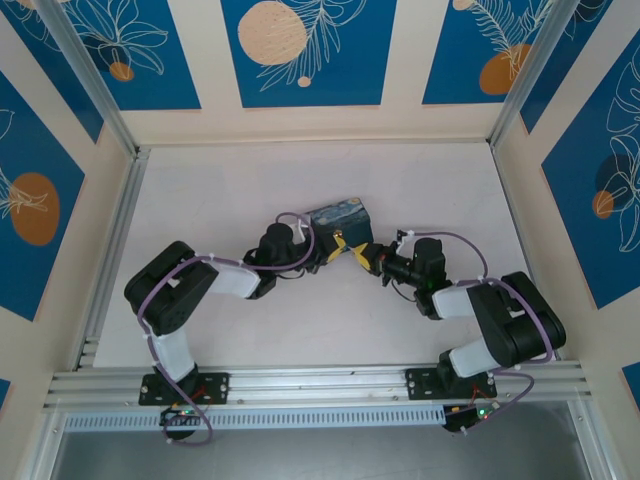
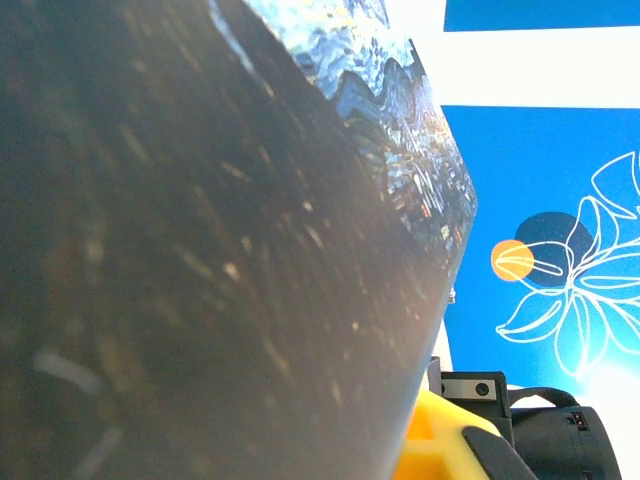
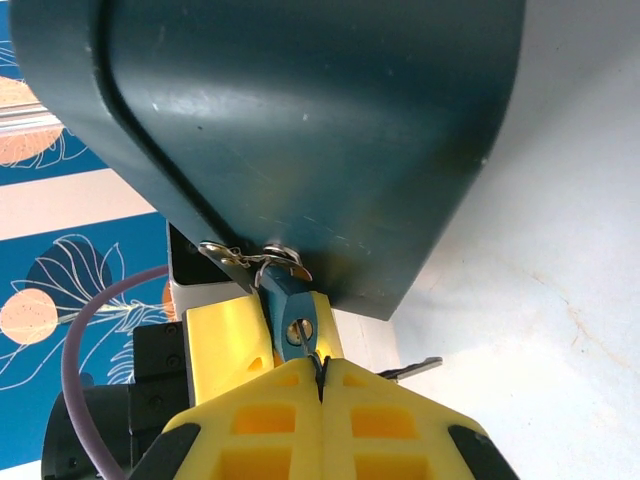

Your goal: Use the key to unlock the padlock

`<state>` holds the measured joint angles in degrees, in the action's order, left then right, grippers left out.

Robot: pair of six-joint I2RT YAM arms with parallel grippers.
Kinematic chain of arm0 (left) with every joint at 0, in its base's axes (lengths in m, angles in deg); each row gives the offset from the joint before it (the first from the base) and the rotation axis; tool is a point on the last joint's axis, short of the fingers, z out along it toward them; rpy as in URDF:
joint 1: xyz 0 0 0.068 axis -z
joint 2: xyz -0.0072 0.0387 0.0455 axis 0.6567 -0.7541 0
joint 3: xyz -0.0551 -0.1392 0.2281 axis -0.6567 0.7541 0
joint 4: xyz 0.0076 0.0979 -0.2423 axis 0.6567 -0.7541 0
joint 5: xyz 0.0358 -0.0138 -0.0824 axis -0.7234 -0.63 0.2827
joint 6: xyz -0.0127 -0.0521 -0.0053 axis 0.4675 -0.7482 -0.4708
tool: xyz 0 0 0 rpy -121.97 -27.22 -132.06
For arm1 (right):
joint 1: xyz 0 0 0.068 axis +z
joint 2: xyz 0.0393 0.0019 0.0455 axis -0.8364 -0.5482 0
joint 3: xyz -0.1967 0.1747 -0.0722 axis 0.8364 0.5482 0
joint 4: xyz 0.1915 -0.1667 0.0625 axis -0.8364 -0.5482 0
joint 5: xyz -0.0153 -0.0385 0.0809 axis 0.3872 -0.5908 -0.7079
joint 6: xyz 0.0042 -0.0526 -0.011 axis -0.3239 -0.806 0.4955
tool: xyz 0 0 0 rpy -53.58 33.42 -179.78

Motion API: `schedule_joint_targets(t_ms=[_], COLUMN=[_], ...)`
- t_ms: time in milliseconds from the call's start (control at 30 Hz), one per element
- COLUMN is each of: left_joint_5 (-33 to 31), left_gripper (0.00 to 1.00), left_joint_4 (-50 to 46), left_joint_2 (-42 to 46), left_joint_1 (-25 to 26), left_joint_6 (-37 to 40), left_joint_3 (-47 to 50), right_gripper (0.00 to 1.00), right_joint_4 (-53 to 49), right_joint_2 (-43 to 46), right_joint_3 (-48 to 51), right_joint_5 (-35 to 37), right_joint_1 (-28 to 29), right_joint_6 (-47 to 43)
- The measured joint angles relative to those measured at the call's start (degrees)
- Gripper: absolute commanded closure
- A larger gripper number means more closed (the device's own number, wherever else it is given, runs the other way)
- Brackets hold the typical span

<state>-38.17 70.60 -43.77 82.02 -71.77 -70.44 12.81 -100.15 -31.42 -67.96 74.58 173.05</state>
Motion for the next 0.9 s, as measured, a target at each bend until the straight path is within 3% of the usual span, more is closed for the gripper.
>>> schedule_joint_targets(t_ms=[533, 900], left_joint_5=[-0.04, -0.39], left_gripper=[1.00, 1.00], left_joint_4=[0.07, 1.31], left_joint_2=[0.00, 0.42], left_joint_1=[-0.52, -1.38], left_joint_6=[-1.33, -2.21], left_joint_3=[0.00, 0.00], right_gripper=[1.00, 1.00], right_joint_4=[10.69, 7.56], right_joint_2=[-9.38, -9.55], right_joint_3=[-2.29, -5.95], right_joint_5=[-4.68, -6.97], right_joint_1=[-1.57, -1.92], right_joint_6=[-1.22, -8.15])
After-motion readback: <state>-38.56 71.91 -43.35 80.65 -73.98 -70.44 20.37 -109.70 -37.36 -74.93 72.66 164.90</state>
